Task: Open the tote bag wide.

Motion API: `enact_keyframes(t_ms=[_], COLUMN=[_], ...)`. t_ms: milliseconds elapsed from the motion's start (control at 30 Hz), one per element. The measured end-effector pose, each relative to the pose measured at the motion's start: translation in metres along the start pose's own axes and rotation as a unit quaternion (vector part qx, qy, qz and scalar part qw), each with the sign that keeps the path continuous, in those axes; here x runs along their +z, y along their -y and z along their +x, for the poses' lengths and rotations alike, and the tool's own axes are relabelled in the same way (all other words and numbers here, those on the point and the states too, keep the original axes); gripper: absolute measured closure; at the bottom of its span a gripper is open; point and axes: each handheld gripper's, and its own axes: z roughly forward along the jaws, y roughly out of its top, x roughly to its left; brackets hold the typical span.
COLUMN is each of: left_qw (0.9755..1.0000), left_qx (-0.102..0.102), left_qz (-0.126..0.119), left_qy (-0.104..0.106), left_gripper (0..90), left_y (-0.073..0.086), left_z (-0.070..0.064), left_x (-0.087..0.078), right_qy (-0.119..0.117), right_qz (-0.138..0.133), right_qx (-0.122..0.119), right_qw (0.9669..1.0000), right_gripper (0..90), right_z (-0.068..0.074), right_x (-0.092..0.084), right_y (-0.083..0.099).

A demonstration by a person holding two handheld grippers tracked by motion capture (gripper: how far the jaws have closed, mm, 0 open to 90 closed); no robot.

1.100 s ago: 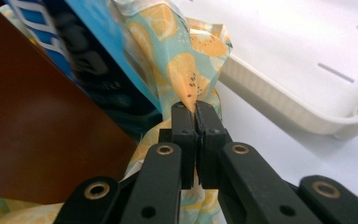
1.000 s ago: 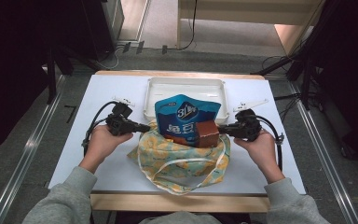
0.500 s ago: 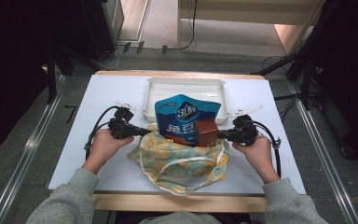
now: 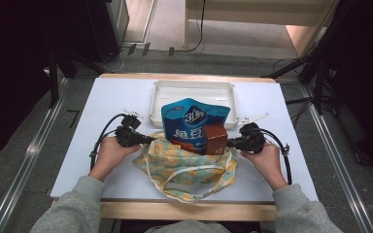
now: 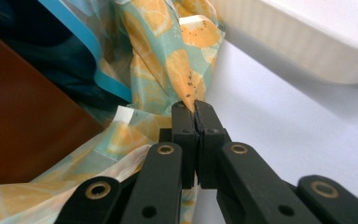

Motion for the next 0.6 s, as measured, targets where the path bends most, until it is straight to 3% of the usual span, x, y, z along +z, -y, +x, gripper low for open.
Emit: enact_keyframes(t_ms=[200,400,600], left_qw=[1.0,0.9998,0.9996], left_qx=[-0.004,-0.01,0.005], left_qz=[0.0,-0.012,-0.024], left_qy=[0.005,0.014,0.011], left_gripper=[90.0,89.2,73.9], left_y=[0.001,0.004,0.004], left_z=[0.004,0.005,0.0], left_x=[0.005,0.003,-0.01], right_qy=[-0.001,-0.008,-0.011], right_qz=[0.007,-0.004,-0.015], right_qx=[0.009,0.021,0.019], right_qw=[0.9999,0.9997,0.9996], right_gripper=[89.6,84.0,71.7], right_z=[-0.004,-0.006,-0.004], right_x=[0.007,0.004,-0.01], right_y=[0.003,0.004,0.004])
